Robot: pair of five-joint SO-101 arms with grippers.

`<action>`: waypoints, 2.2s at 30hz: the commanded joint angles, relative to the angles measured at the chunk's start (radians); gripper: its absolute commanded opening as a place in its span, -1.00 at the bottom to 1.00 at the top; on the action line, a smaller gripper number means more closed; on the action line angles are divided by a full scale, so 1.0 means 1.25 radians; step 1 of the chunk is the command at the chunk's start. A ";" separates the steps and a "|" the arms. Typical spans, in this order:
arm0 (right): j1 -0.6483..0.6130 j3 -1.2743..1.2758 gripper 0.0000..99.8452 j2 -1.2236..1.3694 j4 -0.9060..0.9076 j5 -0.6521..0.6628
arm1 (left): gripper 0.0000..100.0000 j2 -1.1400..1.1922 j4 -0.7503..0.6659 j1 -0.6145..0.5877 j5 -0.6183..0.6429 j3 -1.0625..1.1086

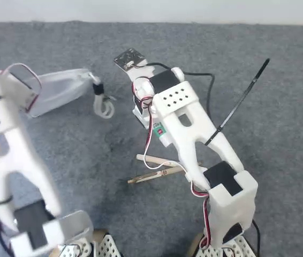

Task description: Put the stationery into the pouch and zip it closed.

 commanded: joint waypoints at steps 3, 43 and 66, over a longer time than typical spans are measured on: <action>0.013 -0.045 -0.99 -0.073 -0.001 -0.011 | -0.98 -0.125 -0.017 0.056 0.006 0.044; 0.017 -0.039 -0.99 -0.408 0.230 -0.066 | -0.98 -0.124 -0.036 0.103 -0.022 0.079; -0.138 0.394 -0.99 -0.844 -0.048 -0.304 | -0.98 -0.124 -0.036 0.103 -0.022 0.080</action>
